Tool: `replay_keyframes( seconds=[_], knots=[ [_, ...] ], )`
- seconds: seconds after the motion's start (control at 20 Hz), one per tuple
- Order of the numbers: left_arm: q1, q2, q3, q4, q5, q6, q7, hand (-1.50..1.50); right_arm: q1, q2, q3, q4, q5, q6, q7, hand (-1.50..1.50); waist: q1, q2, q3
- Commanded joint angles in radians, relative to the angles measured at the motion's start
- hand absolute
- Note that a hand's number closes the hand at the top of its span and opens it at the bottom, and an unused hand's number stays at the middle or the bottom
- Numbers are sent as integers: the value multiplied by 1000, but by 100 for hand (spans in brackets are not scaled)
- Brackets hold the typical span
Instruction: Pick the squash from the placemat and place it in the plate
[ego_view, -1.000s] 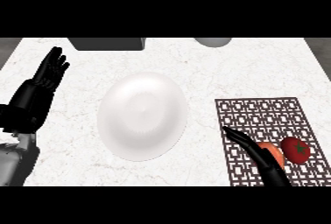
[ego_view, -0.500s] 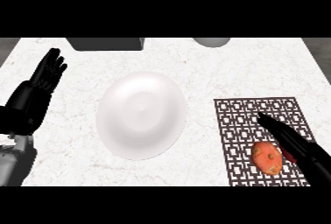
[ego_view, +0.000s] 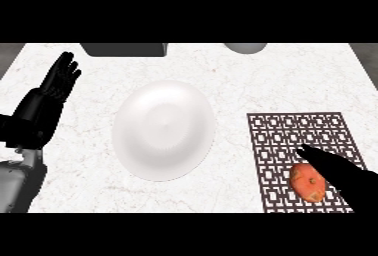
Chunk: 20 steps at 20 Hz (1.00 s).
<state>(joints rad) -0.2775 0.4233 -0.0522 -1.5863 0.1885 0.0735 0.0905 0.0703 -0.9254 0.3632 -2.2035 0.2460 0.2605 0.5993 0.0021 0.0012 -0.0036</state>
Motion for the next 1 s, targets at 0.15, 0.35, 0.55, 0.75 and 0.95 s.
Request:
replay_keyframes(
  seconds=[0.15,0.35,0.55,0.75,0.95],
  knots=[
    [-2,-37,3,-4,-33,-11,2,0,-104,137,108,111,133,92,134,-150,5,0,3],
    [60,-57,-2,-103,-48,-3,38,0,-93,135,54,129,165,145,138,-150,3,-3,4],
    [48,-82,15,-19,-84,-9,-25,0,-92,189,76,179,222,183,172,-150,-1,-1,3],
    [28,-91,24,3,-89,-42,-28,0,-97,220,50,296,272,198,100,-150,-3,-1,4],
    [-21,-52,110,50,-56,-108,-7,0,-132,301,34,341,311,238,72,-150,-3,-1,4]
  ],
)
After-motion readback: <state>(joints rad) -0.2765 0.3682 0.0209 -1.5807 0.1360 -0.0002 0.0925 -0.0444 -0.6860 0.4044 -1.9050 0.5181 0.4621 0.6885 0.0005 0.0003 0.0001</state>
